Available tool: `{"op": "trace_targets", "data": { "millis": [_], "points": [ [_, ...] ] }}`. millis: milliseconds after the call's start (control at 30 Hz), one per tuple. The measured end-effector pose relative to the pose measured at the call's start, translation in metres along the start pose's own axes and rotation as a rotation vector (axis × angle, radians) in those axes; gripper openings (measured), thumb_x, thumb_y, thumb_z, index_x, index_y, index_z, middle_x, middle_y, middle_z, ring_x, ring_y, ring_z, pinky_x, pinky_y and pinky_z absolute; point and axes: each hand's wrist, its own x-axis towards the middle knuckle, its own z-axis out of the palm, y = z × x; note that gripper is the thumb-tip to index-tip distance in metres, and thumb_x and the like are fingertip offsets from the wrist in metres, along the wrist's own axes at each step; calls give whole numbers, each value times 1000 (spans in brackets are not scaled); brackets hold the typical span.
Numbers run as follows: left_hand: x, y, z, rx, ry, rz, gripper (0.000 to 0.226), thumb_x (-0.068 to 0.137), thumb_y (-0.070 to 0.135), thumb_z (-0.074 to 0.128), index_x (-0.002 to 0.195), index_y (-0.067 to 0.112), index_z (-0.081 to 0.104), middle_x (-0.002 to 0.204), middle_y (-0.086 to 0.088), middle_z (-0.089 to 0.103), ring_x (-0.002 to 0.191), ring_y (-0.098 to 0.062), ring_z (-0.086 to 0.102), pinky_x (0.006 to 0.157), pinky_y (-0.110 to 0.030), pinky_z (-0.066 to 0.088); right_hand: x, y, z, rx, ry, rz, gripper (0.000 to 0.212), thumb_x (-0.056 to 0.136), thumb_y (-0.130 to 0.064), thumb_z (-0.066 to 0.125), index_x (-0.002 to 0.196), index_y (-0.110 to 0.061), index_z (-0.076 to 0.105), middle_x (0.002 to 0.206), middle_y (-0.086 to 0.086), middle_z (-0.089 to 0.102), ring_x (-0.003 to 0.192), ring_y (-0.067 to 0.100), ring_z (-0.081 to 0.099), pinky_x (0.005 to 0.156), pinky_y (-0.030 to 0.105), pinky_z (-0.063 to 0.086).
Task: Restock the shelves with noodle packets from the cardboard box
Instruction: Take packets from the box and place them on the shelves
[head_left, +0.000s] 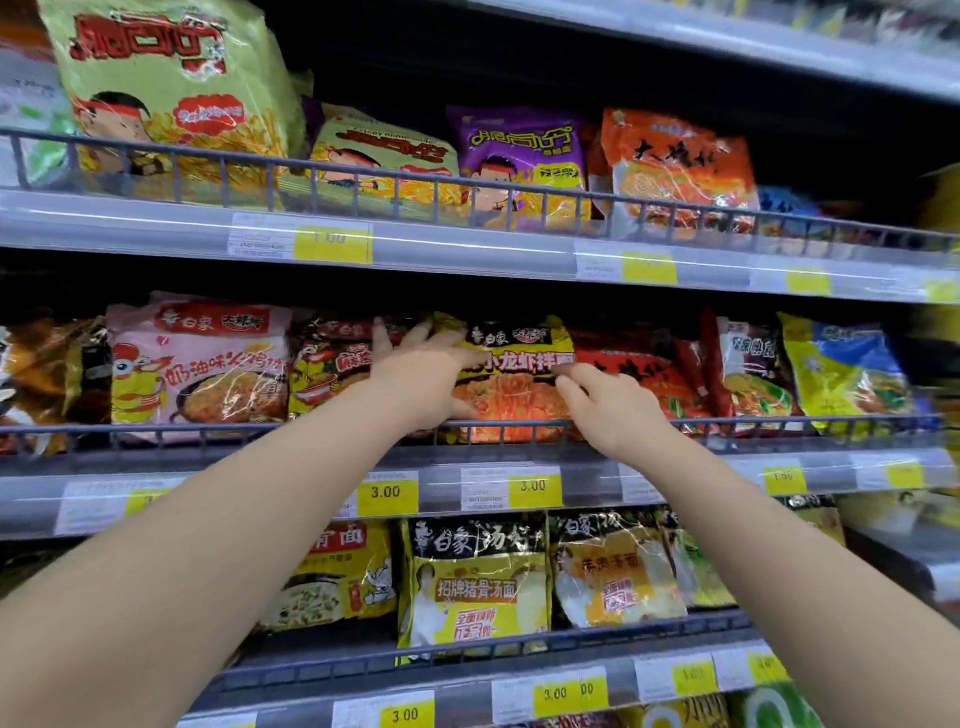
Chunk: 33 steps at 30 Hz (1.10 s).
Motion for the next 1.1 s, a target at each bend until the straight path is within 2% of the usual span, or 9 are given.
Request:
{"op": "trace_targets", "data": {
  "millis": [200,367,467,667,733,800,867,967,1100],
  "points": [
    [-2,-8,-2,31,12,-102,74,76,52,69,139,37,33,151,4,32,140,-27,22,113,-63,8,-8,-8,3,13,29,-114,44,102,-35,27,142,-25,40,125,10,60,122,32,44,96,41,39],
    [0,2,-9,22,1,-147,70,72,47,74,131,29,41,139,-3,40,129,-29,34,106,-54,28,-14,0,2,102,19,-176,43,101,-35,28,140,-24,43,87,-4,61,111,31,52,94,43,42],
    [-3,11,-10,-42,108,-123,56,72,37,71,123,31,49,131,-4,43,124,-28,35,103,-48,30,-13,12,-4,78,49,-151,40,101,-35,29,134,-25,49,118,-1,64,121,28,47,97,43,40],
    [5,52,-14,-206,218,89,33,85,30,59,118,35,59,133,0,50,126,-27,39,99,-44,36,-19,56,-20,100,97,-47,37,99,-31,36,129,-22,56,129,0,60,123,26,49,101,44,40],
    [11,72,-15,-183,202,162,31,90,30,51,119,37,61,134,4,51,127,-27,40,101,-46,34,-24,74,-23,42,123,-46,36,100,-32,36,123,-19,61,120,1,65,115,26,54,96,42,43],
    [18,93,-14,-43,147,232,32,93,31,41,118,35,62,133,6,53,127,-26,39,105,-51,28,-30,91,-24,-19,122,-61,38,100,-33,34,95,-15,67,88,2,68,89,25,60,78,37,47],
    [26,112,-12,188,29,249,37,95,34,32,116,28,62,131,3,54,130,-27,35,110,-62,13,-35,100,-24,-95,108,-83,45,100,-36,30,67,-16,52,61,-1,53,65,23,52,62,33,39],
    [37,128,-9,368,-111,170,46,97,45,26,117,23,61,127,-2,54,134,-29,29,108,-71,-4,-32,105,-24,-140,107,-133,47,101,-38,24,61,-20,40,57,-2,46,60,21,47,61,33,33],
    [47,133,-7,276,85,181,54,83,63,50,123,26,53,127,1,55,129,-25,37,111,-67,1,-13,94,-27,-103,-46,-44,48,102,-39,15,62,-21,35,64,-2,47,66,23,46,76,38,34]
  ]
}}
